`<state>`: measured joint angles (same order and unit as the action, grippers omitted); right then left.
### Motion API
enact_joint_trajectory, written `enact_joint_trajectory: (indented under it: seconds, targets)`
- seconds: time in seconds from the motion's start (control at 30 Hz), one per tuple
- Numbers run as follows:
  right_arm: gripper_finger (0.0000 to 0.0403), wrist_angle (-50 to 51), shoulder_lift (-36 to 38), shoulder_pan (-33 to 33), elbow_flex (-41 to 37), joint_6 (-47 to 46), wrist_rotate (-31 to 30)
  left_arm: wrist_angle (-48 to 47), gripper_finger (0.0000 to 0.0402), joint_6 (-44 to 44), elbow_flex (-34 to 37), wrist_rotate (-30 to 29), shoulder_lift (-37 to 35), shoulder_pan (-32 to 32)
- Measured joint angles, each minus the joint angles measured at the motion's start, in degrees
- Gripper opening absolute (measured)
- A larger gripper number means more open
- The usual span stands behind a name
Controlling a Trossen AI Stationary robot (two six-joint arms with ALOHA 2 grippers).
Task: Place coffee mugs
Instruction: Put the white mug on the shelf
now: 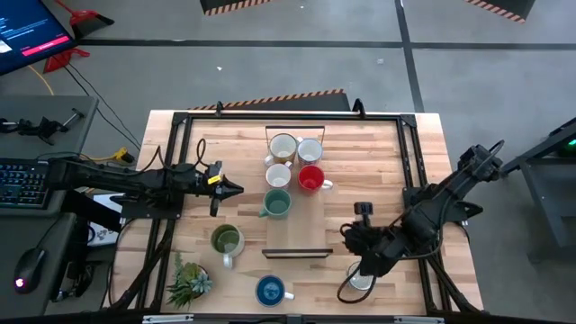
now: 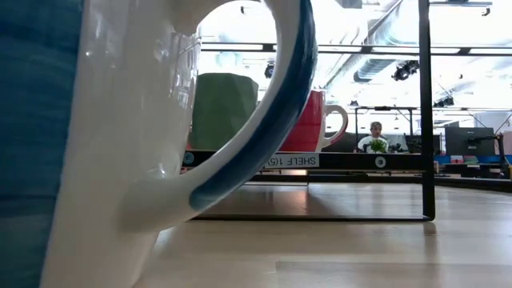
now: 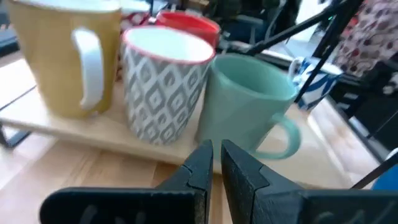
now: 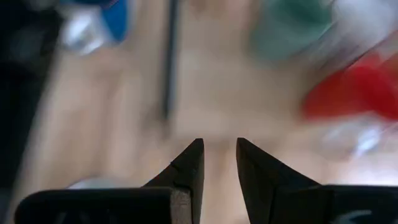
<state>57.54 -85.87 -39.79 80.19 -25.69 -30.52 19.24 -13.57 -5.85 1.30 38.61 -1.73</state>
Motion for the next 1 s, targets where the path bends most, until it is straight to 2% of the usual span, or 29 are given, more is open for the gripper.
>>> enact_joint_trajectory:
  seconds: [0.1, 0.17, 0.3, 0.47, 0.57, 0.7, 0.8, 0.9, 1.0]
  targets:
    - [0.0073, -6.71, 0.02, 1.48, -6.21, 7.62, -9.51, 3.07, 0.0023, 2.29, -0.07, 0.87, 0.00, 0.91]
    - [0.0073, -11.15, 0.72, 3.72, -12.09, 8.68, -11.94, 4.40, 0.0023, 3.75, -0.07, 1.05, 0.00, 1.43]
    - [0.0073, -20.47, 5.43, 9.03, -23.94, 7.97, -12.53, 5.73, 0.0023, 5.30, -0.07, 1.05, 0.00, 2.15]
    - [0.0073, -34.00, 16.79, 15.16, -38.07, 9.38, -10.20, 6.01, 0.0023, 5.34, -0.07, 1.05, 0.00, 2.34]
    - [0.0073, -41.36, 25.60, 18.88, -46.30, 11.74, -3.69, 6.06, 0.0023, 6.20, -0.07, 1.05, 0.00, 2.34]
    - [0.0073, -57.22, 36.43, 23.86, -56.97, 17.43, 16.24, 6.27, 0.0023, 7.99, -0.07, 1.05, 0.00, 2.34]
    - [0.0073, -67.73, 42.73, 27.41, -63.77, 18.66, 25.42, 6.85, 0.0023, 8.26, -0.07, 1.08, 0.00, 2.34]
    - [0.0073, -72.10, 45.95, 30.65, -67.74, 19.30, 30.88, 7.71, 0.0023, 8.29, -0.07, 1.06, 0.00, 2.31]
    - [0.0073, -76.98, 46.60, 34.33, -69.73, 21.92, 39.85, 8.03, 0.0023, 8.30, -0.07, 1.12, 0.00, 2.06]
